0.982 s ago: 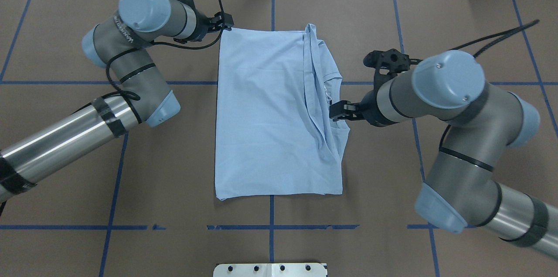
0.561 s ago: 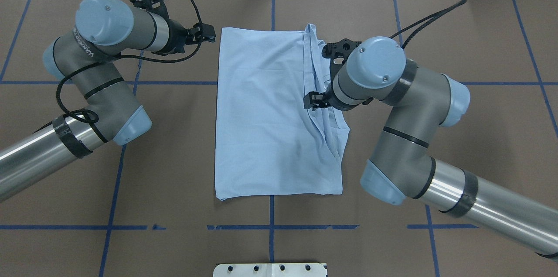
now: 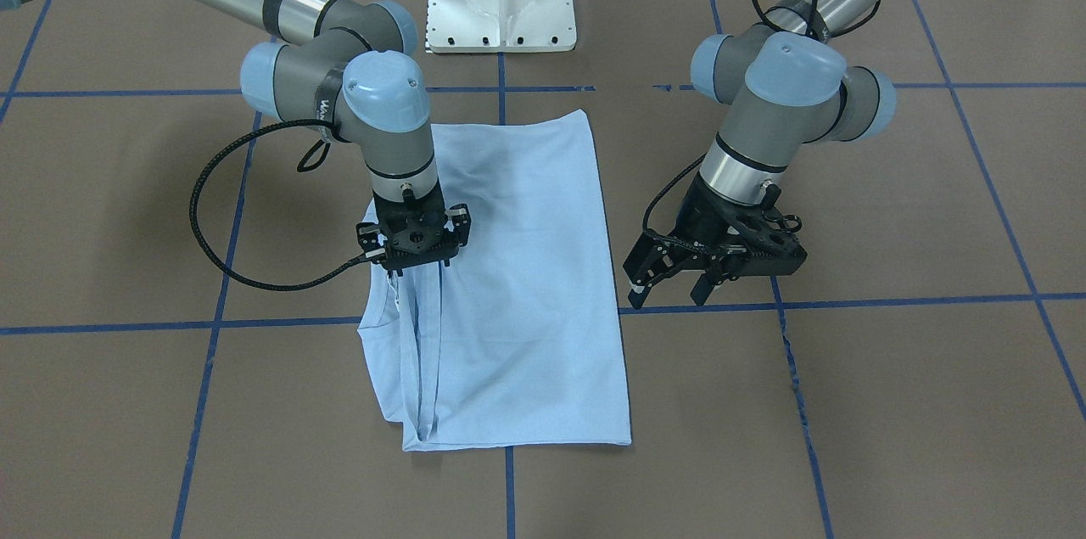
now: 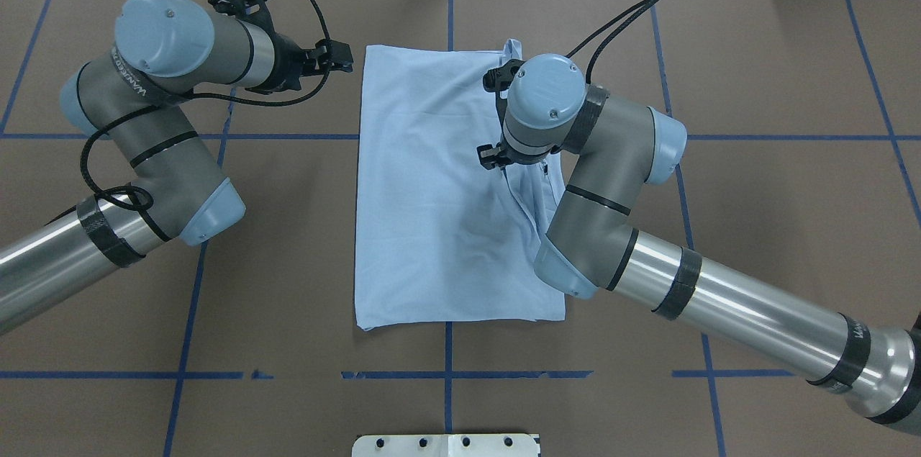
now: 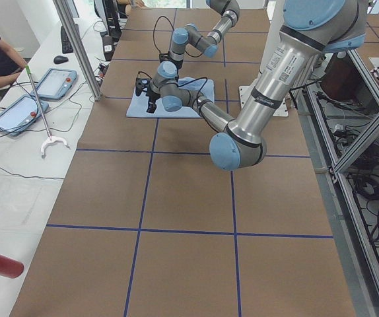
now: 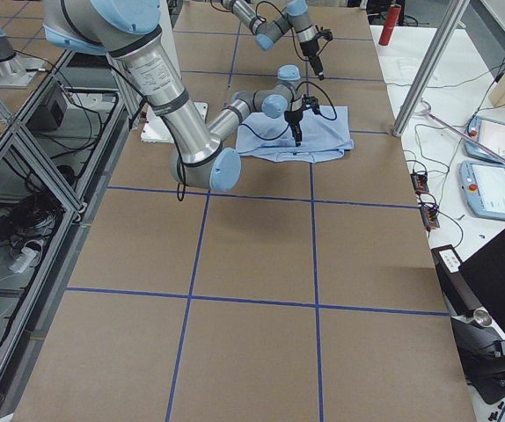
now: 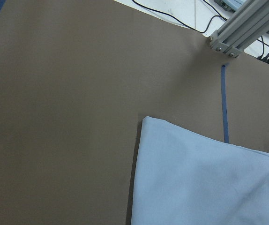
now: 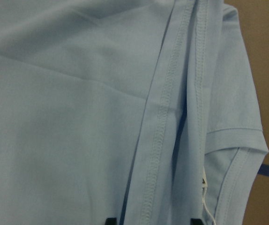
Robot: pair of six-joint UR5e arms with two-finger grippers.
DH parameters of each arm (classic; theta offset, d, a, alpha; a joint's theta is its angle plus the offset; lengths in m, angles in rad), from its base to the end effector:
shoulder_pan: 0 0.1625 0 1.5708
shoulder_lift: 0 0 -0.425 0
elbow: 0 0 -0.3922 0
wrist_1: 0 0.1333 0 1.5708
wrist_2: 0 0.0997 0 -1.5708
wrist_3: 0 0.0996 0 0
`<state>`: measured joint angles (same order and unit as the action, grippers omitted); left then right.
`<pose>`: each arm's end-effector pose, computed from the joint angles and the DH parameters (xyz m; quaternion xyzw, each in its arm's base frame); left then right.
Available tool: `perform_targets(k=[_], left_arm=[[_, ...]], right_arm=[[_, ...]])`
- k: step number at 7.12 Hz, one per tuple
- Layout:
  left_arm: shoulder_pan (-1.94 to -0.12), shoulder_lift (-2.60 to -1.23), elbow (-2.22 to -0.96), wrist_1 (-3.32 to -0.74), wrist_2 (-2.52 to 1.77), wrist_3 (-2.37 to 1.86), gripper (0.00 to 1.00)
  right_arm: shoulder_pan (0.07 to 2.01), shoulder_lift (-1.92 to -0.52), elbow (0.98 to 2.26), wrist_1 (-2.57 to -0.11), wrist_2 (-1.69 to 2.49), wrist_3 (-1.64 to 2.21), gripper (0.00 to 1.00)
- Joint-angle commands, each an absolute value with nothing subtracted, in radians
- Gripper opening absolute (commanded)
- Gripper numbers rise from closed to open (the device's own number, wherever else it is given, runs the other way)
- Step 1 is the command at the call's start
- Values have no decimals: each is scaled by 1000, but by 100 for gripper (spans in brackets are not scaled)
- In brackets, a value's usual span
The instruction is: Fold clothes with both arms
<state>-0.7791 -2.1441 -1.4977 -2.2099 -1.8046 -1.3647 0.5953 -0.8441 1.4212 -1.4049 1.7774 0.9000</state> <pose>0.4238 -0.5734 0.2814 0.1668 0.5184 -0.1760 0.8200 -0.5580 -0.5143 0.2705 0.1361 -0.3480 -0.0724 0.9247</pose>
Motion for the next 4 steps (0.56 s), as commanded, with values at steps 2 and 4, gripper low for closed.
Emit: perform_targets(k=[2,4], left_arm=[[-778,-2143,-1493,-2214,-1804,-1364,100],[-776,-2146,-1486,-2217,-1804,-1364,100]], right_arm=[[595,-825,1376,-1396,1775,865,57],[595,-807,1358,-1397,1776,865,58]])
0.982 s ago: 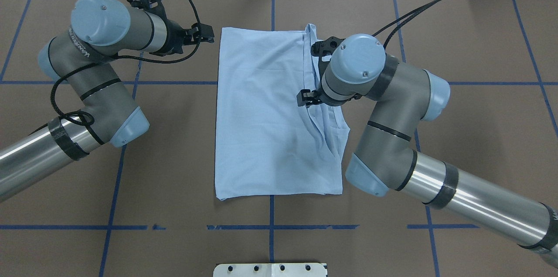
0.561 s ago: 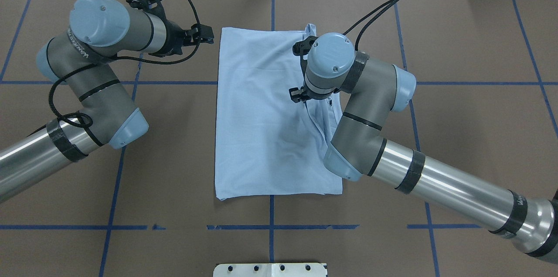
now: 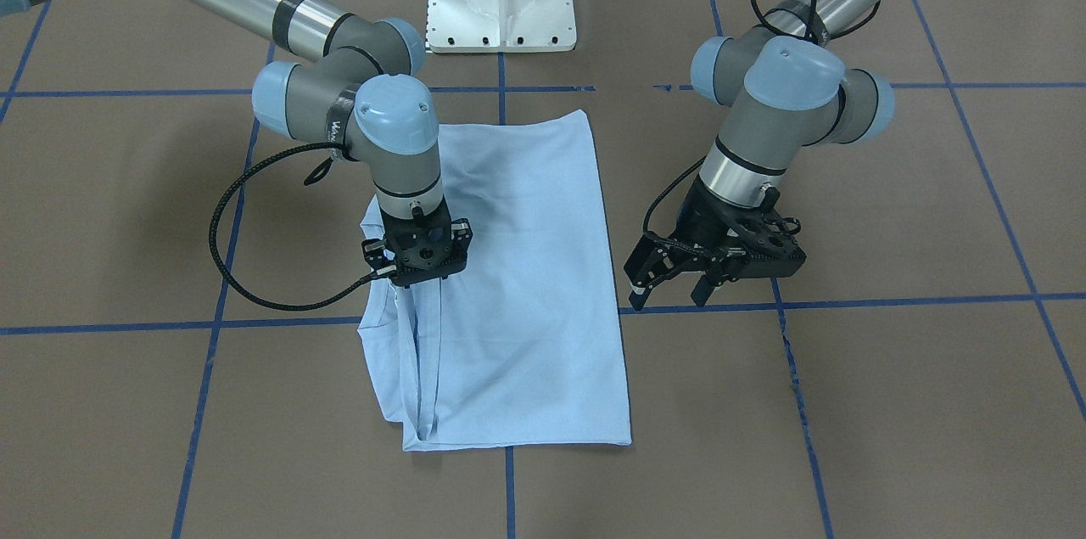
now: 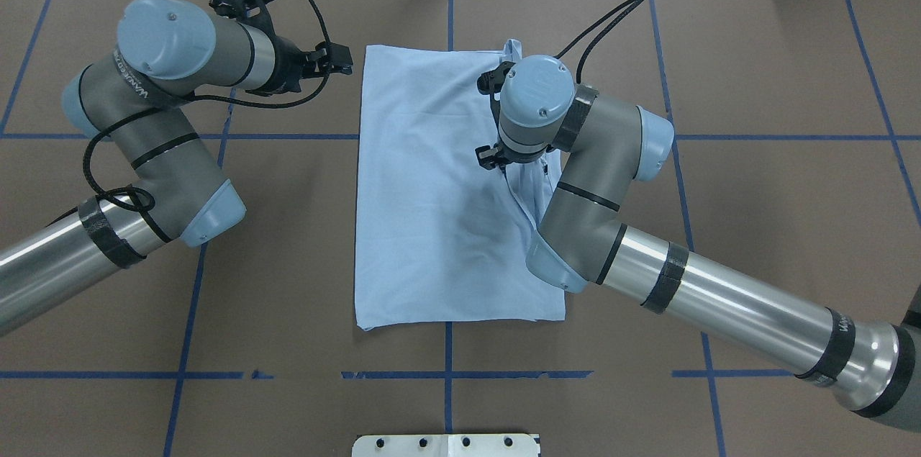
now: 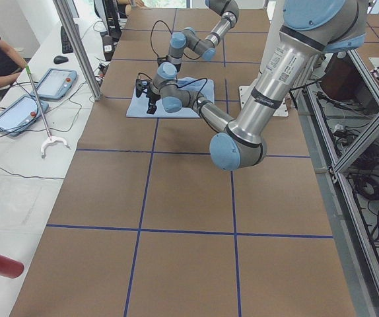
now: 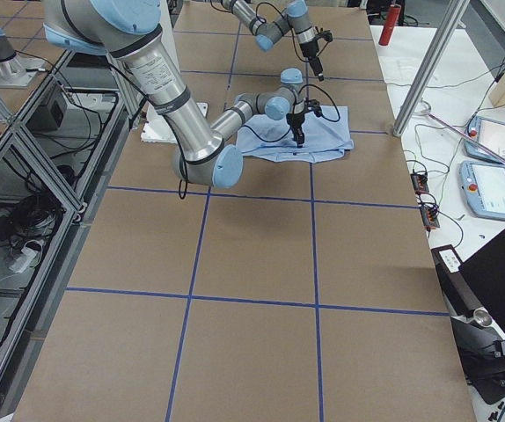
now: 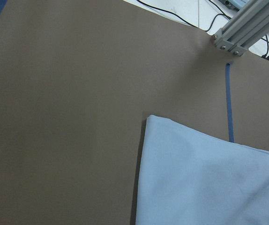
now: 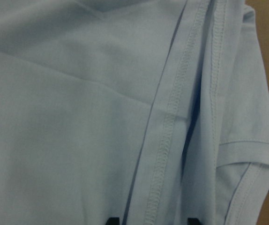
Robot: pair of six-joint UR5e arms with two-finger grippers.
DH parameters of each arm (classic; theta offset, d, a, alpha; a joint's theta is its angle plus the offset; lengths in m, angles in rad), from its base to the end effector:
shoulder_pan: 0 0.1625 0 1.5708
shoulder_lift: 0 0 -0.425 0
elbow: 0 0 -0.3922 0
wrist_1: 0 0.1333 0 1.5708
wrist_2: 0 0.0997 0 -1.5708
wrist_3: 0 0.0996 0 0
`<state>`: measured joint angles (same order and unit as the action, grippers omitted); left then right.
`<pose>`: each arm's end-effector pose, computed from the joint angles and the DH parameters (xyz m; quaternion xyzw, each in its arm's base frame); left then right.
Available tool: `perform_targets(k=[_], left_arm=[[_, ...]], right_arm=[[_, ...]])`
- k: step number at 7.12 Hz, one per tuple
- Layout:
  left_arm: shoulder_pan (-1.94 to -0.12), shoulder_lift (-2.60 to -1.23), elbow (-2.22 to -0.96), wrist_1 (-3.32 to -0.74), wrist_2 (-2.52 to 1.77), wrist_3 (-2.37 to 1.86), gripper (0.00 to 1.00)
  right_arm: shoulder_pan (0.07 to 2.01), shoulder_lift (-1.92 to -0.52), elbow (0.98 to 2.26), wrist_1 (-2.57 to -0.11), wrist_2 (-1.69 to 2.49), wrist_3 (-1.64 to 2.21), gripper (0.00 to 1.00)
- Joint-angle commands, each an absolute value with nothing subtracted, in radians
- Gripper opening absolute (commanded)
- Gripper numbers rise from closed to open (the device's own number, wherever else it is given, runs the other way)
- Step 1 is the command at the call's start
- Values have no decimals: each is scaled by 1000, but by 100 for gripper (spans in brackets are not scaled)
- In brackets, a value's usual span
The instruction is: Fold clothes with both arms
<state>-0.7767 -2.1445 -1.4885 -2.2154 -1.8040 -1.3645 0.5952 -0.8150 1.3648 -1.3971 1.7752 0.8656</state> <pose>0.4265 -0.5738 0.2848 0.1657 0.5173 -0.1755 0.8210 -0.5702 -0.5227 0.2739 0.1372 -0.3380 -0.0872 0.9270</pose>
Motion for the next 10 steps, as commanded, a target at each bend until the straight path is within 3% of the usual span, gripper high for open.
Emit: perform_targets(k=[1,2,5,9,10], left_arm=[[-776,-2146,-1486,-2217,-1804,-1365,100],[-775,-2149,-1486,-2218,-1804,-1367,100],[-773,-2152,-1486,-2218,-1805,-1368,100],[-773,-2154,-1486,-2218,-1805,-1368,100],[-773,-2154,-1486,-2218,-1805,-1368,100]], right_arm=[[595,-804,1356,-1399,1776,865,58],[595,-804,1356,-1405,1778,865,57],[595,-805,1358,-1429,1784,864,28],[607,-807,1364,-1434,1792,845,27],[615,-808,1365,-1436,1808,845,8]])
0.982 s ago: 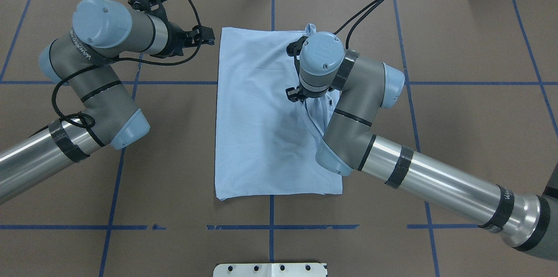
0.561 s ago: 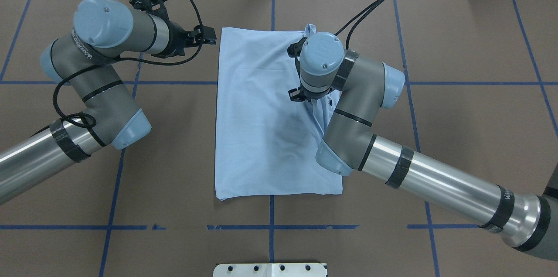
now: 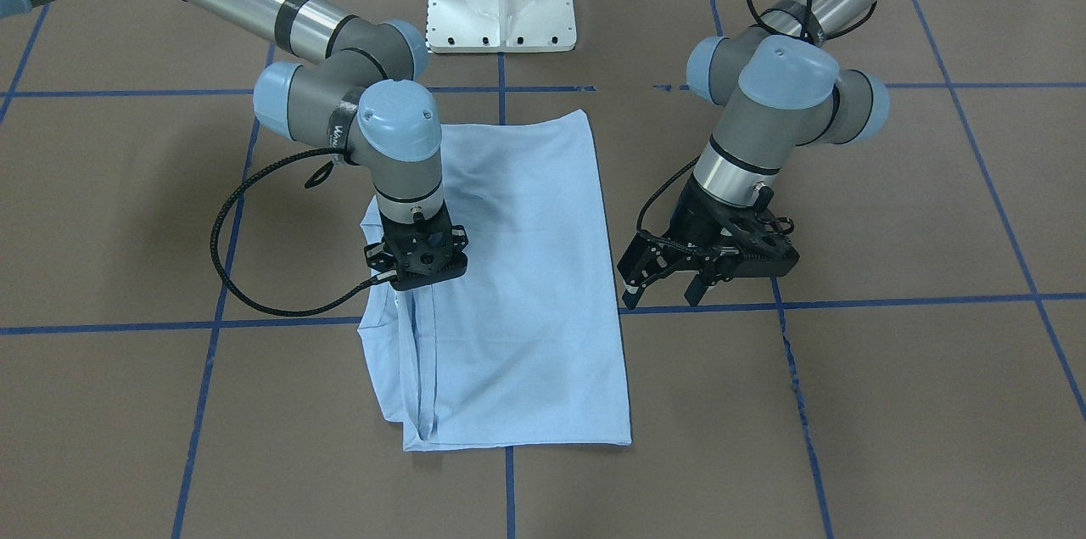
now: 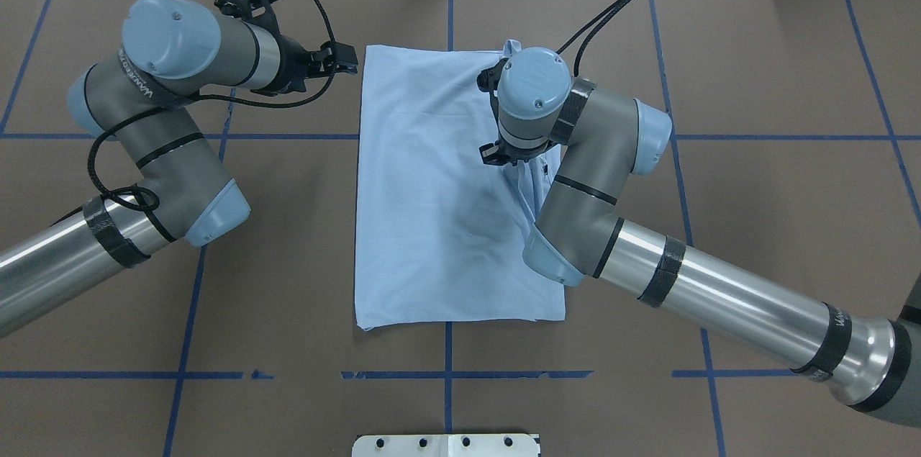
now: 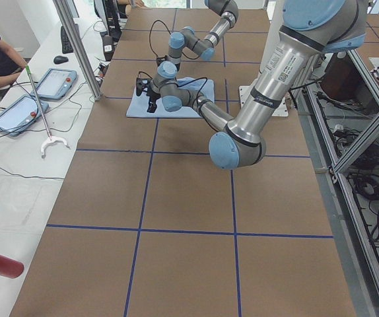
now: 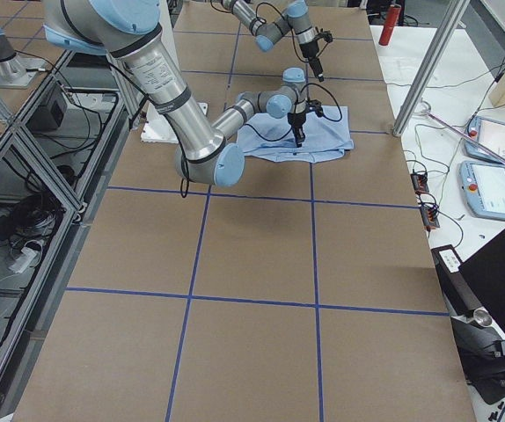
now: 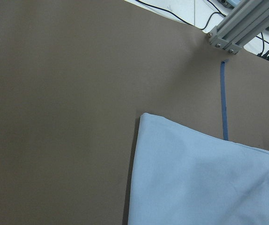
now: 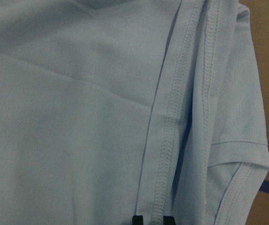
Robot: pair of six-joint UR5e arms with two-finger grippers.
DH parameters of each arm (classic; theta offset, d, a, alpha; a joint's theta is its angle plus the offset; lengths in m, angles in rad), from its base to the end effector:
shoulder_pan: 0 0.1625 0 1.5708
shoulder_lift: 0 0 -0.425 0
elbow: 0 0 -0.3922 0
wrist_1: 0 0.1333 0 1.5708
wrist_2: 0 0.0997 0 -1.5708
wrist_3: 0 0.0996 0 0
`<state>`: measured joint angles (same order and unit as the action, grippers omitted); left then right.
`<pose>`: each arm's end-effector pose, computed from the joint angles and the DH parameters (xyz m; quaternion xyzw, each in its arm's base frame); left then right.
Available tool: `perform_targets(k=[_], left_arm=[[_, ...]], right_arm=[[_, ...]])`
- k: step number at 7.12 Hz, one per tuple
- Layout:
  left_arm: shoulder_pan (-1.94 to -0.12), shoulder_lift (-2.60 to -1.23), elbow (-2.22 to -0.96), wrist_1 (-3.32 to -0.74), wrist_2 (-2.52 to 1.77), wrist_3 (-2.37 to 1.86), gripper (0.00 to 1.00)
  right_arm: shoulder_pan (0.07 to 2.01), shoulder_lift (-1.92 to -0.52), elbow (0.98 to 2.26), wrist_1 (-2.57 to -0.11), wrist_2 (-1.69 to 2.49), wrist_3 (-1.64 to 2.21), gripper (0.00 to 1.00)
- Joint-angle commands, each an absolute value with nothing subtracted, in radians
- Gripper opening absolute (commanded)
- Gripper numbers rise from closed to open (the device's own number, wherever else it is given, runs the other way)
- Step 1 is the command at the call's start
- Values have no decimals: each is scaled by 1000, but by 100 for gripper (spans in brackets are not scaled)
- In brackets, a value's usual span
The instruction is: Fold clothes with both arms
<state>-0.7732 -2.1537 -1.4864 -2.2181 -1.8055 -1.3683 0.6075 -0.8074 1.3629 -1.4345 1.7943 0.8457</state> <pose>0.4296 -0.5731 0.2789 0.1654 0.5217 -0.1740 0.8187 -0.5653 -0.5285 0.2739 0.1258 -0.3297 -0.0927 0.9311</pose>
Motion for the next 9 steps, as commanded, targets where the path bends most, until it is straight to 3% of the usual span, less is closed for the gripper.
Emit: perform_targets(k=[1,5,8,9], left_arm=[[-773,-2155,-1486,-2217,-1805,-1368,100],[-772,-2170,-1465,-2220,-1805,-1374,100],[-769,-2178,-1462,-2218,-1805,-1378,100],[-764,-2177,-1462,-2218,-1804,-1378,100]], right_arm=[[615,-810,1367,-1442,1809,847,0],[623,-833,1402,-1448,1812,851,0],[699,-963,1488,-1445,1889,845,0],[707,-960,1489,-1445,1904,845,25]])
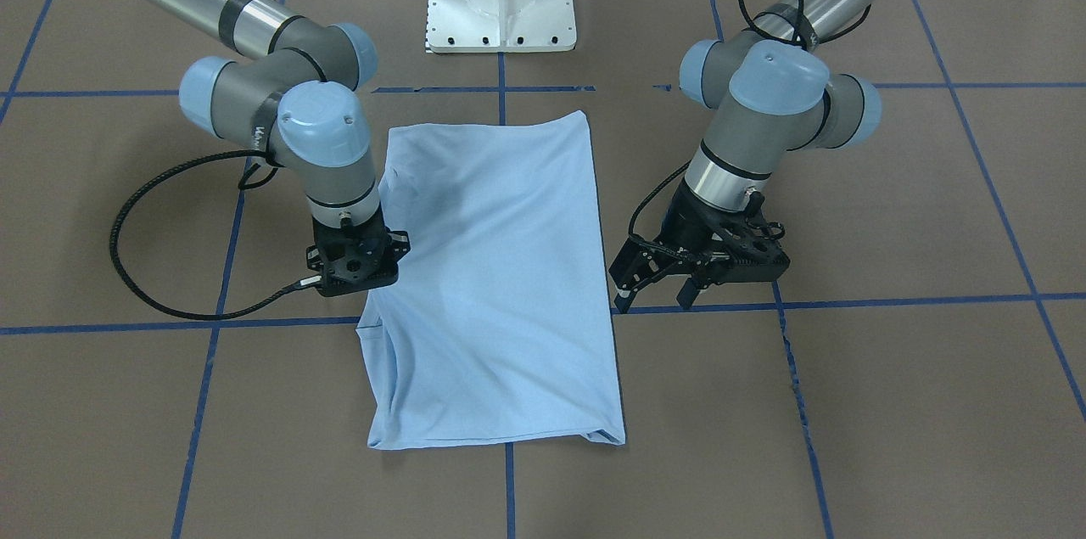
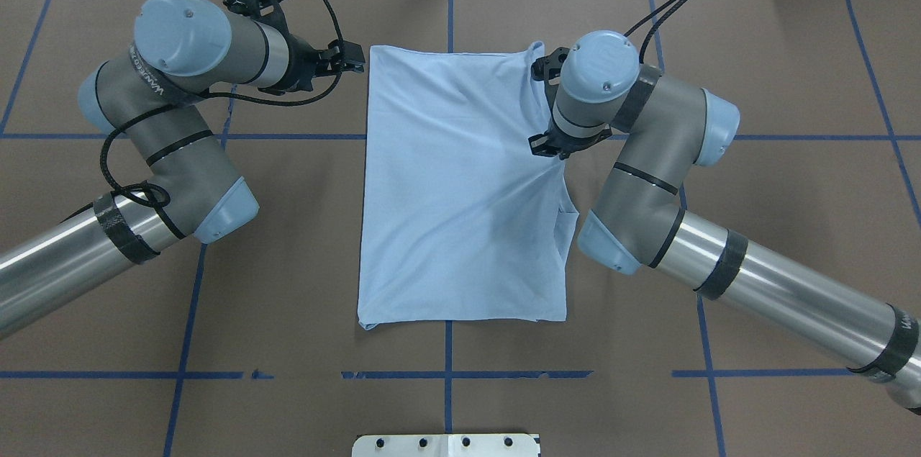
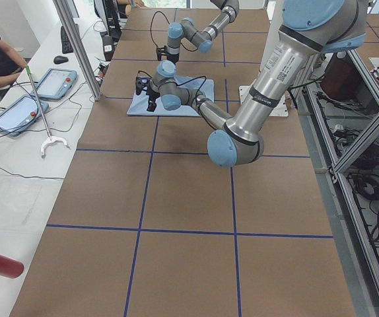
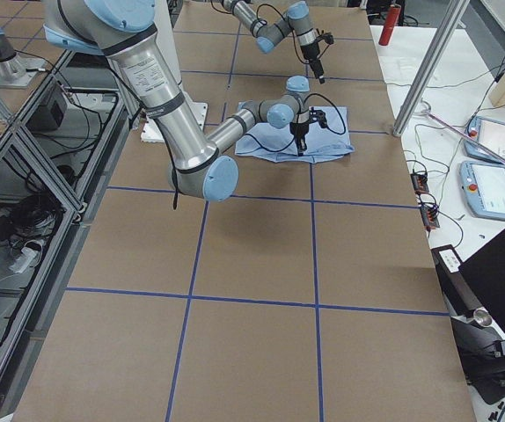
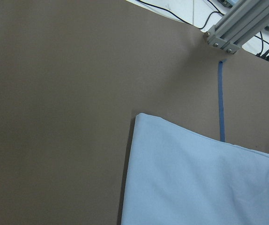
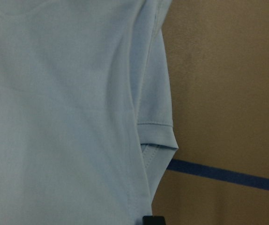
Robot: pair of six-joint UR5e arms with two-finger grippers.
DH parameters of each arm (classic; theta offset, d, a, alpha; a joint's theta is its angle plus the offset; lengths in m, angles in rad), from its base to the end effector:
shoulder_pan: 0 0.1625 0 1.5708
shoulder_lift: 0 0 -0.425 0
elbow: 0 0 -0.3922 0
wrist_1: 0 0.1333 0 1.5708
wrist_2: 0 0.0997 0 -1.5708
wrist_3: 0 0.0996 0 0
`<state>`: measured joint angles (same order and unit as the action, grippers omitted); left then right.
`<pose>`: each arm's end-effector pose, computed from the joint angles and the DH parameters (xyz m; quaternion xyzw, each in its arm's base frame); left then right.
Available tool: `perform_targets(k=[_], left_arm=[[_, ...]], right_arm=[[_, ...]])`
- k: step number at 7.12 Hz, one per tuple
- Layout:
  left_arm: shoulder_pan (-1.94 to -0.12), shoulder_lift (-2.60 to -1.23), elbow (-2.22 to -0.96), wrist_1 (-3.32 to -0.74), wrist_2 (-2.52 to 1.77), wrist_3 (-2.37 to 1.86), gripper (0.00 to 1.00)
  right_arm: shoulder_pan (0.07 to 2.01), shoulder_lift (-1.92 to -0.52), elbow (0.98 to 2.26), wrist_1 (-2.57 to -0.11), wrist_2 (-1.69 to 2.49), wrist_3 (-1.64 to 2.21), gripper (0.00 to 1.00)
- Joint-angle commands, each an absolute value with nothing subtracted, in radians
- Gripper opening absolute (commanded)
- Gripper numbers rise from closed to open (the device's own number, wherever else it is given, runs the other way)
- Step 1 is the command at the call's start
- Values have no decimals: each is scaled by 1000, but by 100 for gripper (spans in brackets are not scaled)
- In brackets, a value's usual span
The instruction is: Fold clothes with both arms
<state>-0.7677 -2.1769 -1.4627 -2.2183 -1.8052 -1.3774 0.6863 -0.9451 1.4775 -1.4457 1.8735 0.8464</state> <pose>0.4387 -0.5766 0.2736 0.1617 0.5227 -0.1756 0.8184 -0.4943 -0.5388 0.3222 0.0983 -0.3355 -0.0665 0.9345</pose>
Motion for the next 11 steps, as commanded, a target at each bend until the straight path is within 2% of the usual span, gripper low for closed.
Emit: perform_targets(k=[1,4,6,9,11], left_arm=[[-764,-2177,-1462,-2220,-1805,-1376,100],[-764,-2178,-1465,-2215,-1810,-1374,100],[-756,-2140,-1505,-2209,-1947,-1438,100],[-548,-1961,-1748,-2195,-1887,-1824,100],[-358,-1937,-1863,-1967,-1762,-2032,98]], right_arm=[[704,-951,1489,-1440,1902,854,99],[713,-924,1489,-1434,1902,857,100],[715,-936,1579,-1445,1942,877,100],[710,-1093,1831,-1448,2061,1046,100],[695,-1103,1855,-1448,2059,1113,100]])
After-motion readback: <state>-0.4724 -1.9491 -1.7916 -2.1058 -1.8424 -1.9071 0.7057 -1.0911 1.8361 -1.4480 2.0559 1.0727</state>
